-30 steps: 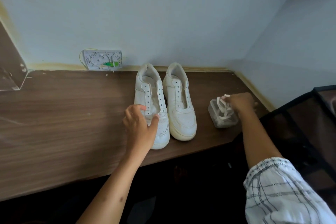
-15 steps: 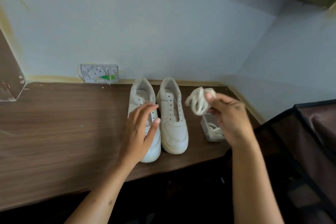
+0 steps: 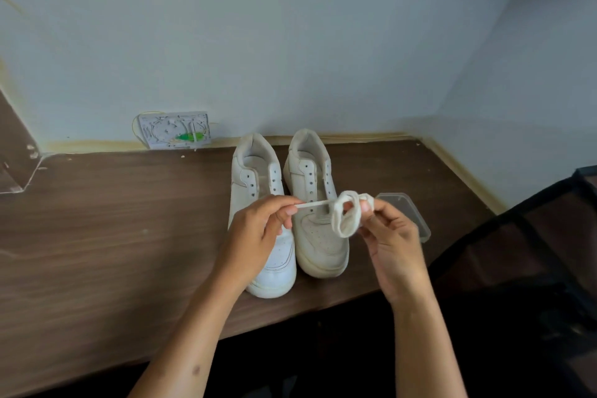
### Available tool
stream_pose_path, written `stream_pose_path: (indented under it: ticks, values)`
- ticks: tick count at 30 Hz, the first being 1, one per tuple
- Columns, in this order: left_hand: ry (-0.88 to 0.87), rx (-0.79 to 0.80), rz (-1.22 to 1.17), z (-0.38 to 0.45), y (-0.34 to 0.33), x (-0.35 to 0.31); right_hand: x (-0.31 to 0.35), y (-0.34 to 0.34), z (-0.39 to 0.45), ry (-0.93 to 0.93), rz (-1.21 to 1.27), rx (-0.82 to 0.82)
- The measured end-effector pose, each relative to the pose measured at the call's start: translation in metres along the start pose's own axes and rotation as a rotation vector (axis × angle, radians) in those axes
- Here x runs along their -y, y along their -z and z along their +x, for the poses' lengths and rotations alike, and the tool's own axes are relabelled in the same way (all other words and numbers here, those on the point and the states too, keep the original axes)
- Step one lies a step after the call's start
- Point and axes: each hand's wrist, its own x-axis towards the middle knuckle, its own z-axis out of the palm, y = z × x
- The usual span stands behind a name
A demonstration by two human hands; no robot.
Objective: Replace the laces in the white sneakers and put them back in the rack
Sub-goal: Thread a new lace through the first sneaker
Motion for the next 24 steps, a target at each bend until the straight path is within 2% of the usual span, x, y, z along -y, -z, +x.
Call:
stream_pose_path:
  ticks: [4, 8, 11, 13, 15, 18, 20, 24]
  values:
    - [0.07, -0.078, -0.039, 0.004, 0.007, -0.002, -0.003, 0.0, 0.003, 0.094, -0.176, -0.18]
    - [0.005, -0.085, 0.099, 0.005, 0.017, 0.001, -0.008, -0.006, 0.001, 0.181, -0.645, -0.41]
    - [0.004, -0.091, 0.165, 0.005, 0.021, 0.001, -0.011, -0.019, -0.004, 0.363, -0.793, -0.465]
    - [0.023, -0.12, 0.144, 0.005, 0.021, -0.003, -0.013, -0.032, -0.007, 0.486, -0.815, -0.388]
    - [0.008, -0.134, 0.11, 0.006, 0.022, -0.008, -0.019, -0.045, -0.009, 0.547, -0.839, -0.202]
    - [-0.077, -0.138, 0.13, 0.008, 0.021, -0.008, -0.028, -0.058, -0.011, 0.379, -0.718, 0.115]
    - [-0.087, -0.155, 0.153, 0.009, 0.02, -0.003, -0.032, -0.062, -0.01, 0.313, -0.625, 0.14]
    - [0.002, -0.183, 0.093, 0.008, 0.02, 0.005, -0.033, -0.061, -0.002, 0.239, -0.514, 0.139]
